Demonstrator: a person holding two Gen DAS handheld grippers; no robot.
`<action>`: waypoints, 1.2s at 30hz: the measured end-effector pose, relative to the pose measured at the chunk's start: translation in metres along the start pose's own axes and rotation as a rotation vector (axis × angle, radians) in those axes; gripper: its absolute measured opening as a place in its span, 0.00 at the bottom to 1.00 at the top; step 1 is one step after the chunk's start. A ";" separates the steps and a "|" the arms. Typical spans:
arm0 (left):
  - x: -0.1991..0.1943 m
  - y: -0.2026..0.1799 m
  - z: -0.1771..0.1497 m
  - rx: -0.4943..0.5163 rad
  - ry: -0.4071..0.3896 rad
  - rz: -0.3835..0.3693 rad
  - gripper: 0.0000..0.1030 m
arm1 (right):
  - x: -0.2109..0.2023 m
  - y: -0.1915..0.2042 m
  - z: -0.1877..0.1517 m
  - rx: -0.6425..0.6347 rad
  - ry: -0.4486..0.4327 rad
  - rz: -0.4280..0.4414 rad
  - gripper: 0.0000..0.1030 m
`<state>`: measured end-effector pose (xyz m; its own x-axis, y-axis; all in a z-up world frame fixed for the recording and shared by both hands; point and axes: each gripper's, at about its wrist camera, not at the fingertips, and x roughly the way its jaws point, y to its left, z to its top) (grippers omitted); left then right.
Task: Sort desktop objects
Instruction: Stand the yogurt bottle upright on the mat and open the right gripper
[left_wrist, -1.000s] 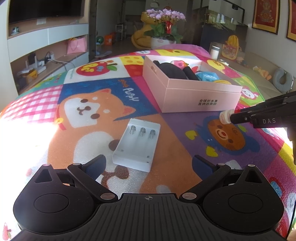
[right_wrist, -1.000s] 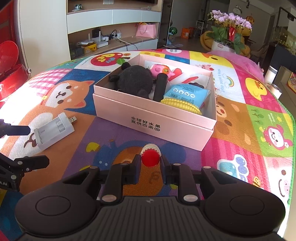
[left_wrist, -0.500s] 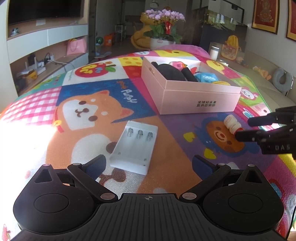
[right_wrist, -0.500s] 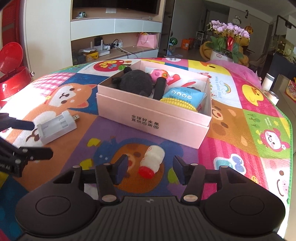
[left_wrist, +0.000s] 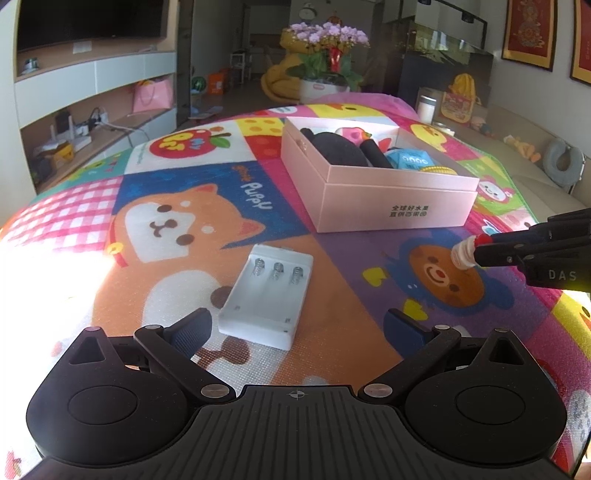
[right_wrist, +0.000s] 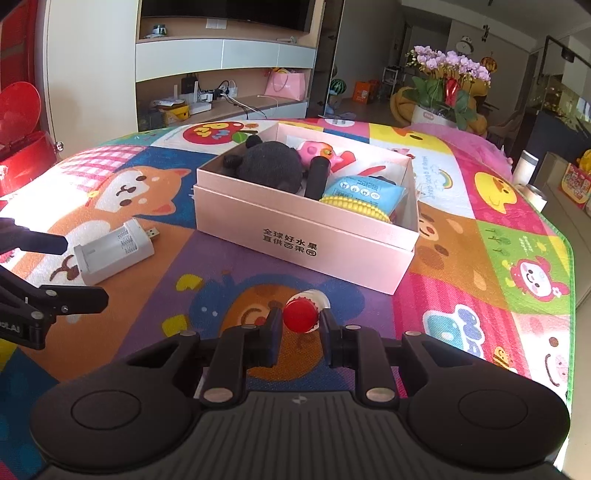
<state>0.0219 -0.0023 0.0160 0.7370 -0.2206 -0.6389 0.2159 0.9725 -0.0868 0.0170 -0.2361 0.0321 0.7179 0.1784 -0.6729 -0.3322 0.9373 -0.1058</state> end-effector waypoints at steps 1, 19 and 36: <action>0.000 -0.001 0.000 0.002 -0.001 -0.004 0.99 | -0.003 -0.001 0.002 0.013 0.006 0.020 0.20; 0.013 0.002 0.001 0.018 0.013 0.038 0.99 | -0.004 -0.016 -0.002 0.134 -0.004 0.064 0.48; 0.023 0.015 0.009 0.160 0.054 0.185 0.97 | 0.014 -0.006 -0.036 0.160 -0.012 0.013 0.85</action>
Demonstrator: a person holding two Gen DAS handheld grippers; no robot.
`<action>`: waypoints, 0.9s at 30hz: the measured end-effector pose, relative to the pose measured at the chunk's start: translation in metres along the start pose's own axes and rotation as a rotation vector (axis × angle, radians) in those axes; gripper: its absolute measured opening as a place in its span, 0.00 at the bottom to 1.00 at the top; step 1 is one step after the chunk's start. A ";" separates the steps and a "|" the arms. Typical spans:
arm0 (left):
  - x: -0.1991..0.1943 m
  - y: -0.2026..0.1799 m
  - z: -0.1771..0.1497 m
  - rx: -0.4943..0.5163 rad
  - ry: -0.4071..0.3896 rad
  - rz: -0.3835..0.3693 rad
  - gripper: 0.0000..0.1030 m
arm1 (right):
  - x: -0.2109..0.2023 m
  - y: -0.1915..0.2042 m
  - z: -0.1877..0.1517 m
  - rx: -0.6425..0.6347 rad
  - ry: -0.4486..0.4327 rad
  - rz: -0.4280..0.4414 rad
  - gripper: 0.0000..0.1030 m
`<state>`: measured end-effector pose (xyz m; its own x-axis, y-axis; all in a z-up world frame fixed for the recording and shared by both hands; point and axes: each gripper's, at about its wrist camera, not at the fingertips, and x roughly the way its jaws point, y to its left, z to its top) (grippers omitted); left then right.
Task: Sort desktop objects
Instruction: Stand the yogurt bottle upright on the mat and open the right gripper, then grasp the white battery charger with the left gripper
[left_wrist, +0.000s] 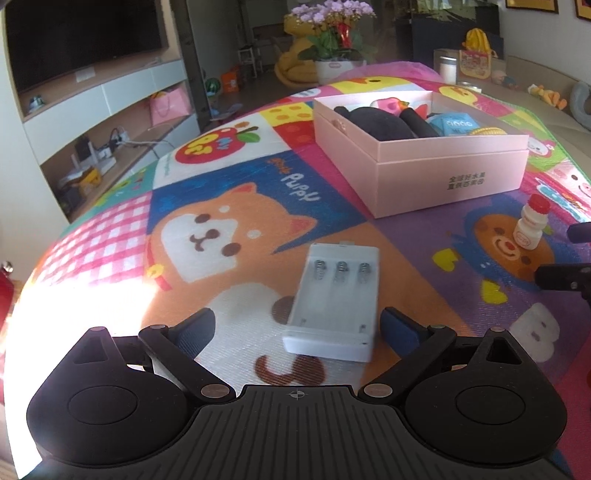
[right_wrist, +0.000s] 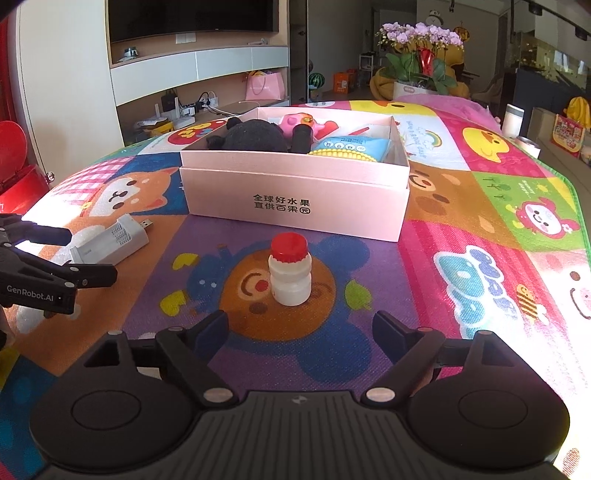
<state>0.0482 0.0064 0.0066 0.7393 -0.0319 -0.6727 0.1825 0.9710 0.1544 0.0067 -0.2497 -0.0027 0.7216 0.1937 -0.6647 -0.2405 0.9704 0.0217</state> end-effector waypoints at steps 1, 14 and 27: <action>0.001 0.007 0.000 0.006 0.002 0.029 0.97 | 0.000 -0.001 0.000 0.004 -0.001 0.001 0.86; 0.010 0.030 0.015 -0.120 0.028 -0.066 0.98 | 0.007 -0.004 -0.001 0.043 0.022 -0.009 1.00; 0.046 -0.003 0.036 -0.126 0.029 -0.053 0.96 | 0.010 0.001 -0.001 0.016 0.040 -0.033 1.00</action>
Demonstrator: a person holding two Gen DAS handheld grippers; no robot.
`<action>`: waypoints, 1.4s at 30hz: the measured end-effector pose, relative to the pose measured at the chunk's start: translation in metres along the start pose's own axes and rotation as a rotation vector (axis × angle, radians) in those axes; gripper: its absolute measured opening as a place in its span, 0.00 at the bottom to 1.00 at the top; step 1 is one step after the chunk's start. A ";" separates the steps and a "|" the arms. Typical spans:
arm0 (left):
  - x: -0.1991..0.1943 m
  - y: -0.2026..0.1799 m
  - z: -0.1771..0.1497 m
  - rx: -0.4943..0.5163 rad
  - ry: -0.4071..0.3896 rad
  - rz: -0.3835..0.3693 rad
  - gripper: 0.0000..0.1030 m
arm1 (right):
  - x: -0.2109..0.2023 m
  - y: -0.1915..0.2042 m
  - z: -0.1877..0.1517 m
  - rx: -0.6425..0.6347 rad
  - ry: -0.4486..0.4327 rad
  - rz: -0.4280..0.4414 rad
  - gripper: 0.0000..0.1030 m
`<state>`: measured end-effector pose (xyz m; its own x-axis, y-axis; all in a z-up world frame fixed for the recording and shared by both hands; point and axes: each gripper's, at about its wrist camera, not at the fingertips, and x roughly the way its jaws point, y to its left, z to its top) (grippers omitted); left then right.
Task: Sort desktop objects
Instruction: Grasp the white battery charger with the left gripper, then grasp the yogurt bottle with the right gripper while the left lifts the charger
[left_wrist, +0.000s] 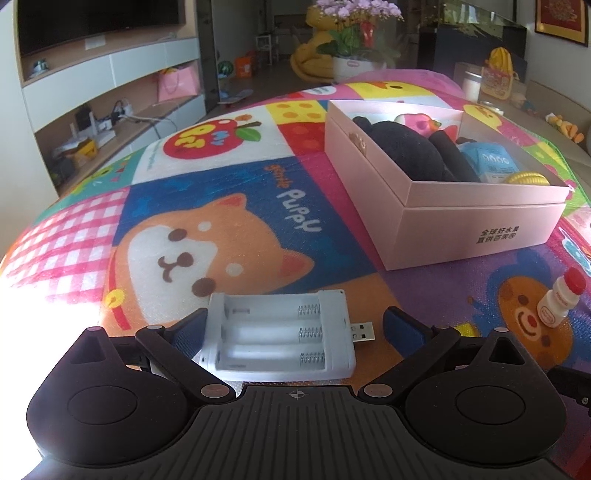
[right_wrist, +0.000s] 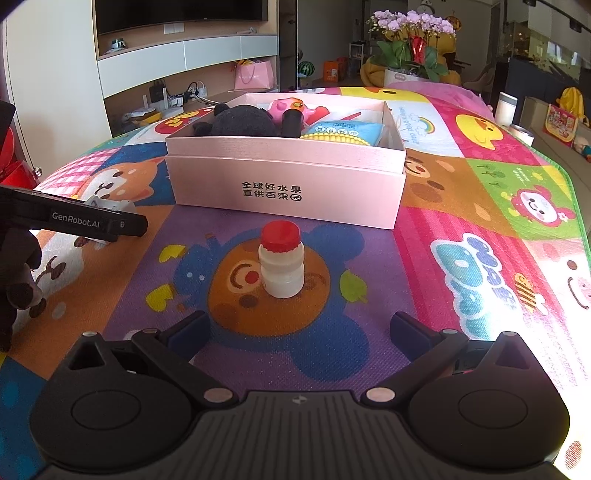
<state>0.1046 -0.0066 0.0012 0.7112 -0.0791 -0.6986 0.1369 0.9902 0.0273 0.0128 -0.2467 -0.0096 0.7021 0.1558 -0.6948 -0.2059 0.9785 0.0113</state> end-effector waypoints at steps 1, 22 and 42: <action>-0.002 0.000 -0.001 0.006 -0.005 -0.007 0.92 | 0.000 0.000 0.000 0.001 0.001 0.002 1.00; -0.074 -0.007 -0.057 -0.025 -0.017 -0.152 0.92 | 0.014 0.020 0.026 -0.098 -0.047 0.013 0.48; -0.119 -0.081 0.087 0.217 -0.425 -0.236 0.92 | -0.145 -0.036 0.103 -0.065 -0.418 -0.127 0.24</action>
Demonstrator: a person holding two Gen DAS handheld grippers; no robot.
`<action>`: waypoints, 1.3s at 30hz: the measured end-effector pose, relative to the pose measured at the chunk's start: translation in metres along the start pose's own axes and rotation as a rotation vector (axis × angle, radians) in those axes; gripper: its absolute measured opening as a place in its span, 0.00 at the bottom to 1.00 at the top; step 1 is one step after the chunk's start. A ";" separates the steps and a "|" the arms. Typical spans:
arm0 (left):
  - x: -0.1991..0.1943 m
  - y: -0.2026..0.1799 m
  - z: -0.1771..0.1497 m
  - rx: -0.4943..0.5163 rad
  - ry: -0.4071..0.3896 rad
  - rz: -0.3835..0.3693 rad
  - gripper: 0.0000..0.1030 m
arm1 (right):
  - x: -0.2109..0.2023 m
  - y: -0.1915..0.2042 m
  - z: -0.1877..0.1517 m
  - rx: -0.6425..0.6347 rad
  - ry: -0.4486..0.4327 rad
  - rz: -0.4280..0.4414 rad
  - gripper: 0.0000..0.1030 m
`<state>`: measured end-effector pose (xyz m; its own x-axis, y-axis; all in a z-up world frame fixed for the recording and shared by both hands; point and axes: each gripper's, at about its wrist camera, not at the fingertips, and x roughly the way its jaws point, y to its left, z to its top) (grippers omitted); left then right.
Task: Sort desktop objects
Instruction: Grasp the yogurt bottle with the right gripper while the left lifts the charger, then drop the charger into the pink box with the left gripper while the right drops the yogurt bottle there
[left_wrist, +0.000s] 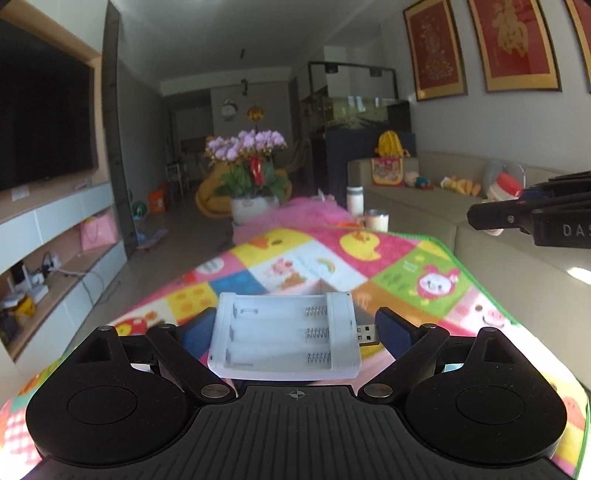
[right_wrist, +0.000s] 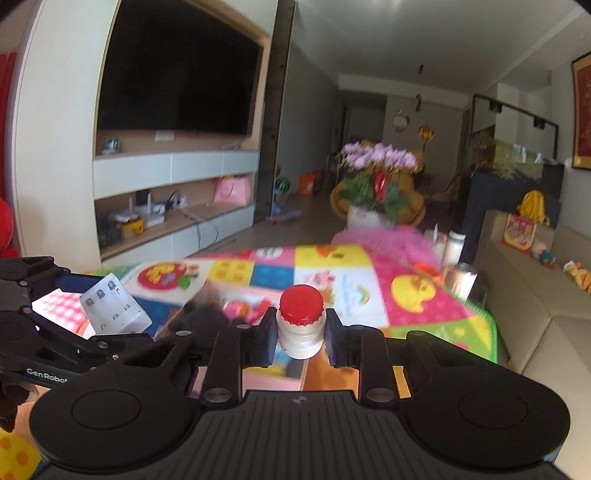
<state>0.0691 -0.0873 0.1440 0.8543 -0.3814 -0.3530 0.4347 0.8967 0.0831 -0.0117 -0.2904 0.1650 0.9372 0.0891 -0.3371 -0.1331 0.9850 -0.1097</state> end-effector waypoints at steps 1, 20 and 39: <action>0.010 0.001 0.012 -0.018 -0.020 -0.009 0.92 | -0.002 -0.002 0.007 -0.006 -0.027 -0.019 0.24; 0.016 0.097 -0.075 -0.329 0.185 0.218 0.99 | 0.148 0.002 0.061 0.171 0.088 0.113 0.24; 0.025 0.085 -0.105 -0.316 0.275 0.215 1.00 | 0.229 -0.001 -0.024 0.141 0.316 -0.014 0.42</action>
<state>0.0970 0.0028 0.0445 0.7899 -0.1440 -0.5961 0.1114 0.9896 -0.0915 0.1950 -0.2751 0.0655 0.7894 0.0474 -0.6120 -0.0547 0.9985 0.0067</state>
